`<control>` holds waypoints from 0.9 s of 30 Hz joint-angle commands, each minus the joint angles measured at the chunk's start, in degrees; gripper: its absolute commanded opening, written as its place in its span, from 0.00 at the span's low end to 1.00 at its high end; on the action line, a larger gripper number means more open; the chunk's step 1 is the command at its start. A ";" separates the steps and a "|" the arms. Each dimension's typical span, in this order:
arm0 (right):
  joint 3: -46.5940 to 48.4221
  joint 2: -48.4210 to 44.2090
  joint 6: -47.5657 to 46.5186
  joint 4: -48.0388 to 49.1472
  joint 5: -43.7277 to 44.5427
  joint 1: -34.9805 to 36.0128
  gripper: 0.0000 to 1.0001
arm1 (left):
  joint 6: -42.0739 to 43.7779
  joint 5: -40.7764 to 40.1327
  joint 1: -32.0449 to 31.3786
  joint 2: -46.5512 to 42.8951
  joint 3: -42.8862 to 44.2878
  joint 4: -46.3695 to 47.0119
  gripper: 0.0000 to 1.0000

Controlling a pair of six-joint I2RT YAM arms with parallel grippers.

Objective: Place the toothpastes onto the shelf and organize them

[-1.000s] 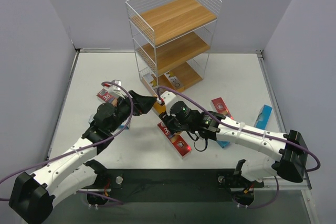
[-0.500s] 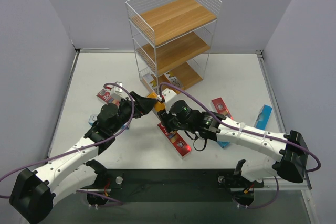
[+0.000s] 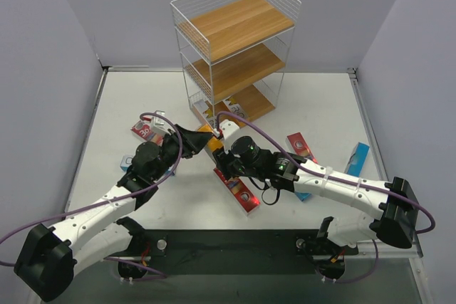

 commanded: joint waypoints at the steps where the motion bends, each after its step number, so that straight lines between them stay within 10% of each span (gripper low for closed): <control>1: 0.57 -1.26 -0.17 5.42 -0.32 0.36 0.29 | -0.69 0.11 -0.13 0.36 -0.62 4.68 0.49; 14: 1.46 -3.89 2.62 4.10 -15.49 -6.57 0.81 | -1.65 1.07 3.72 -0.08 -6.06 20.39 0.32; 27: -9.44 -7.94 23.72 26.05 -45.92 -24.07 0.94 | -12.55 10.48 13.14 9.06 -7.74 48.71 0.32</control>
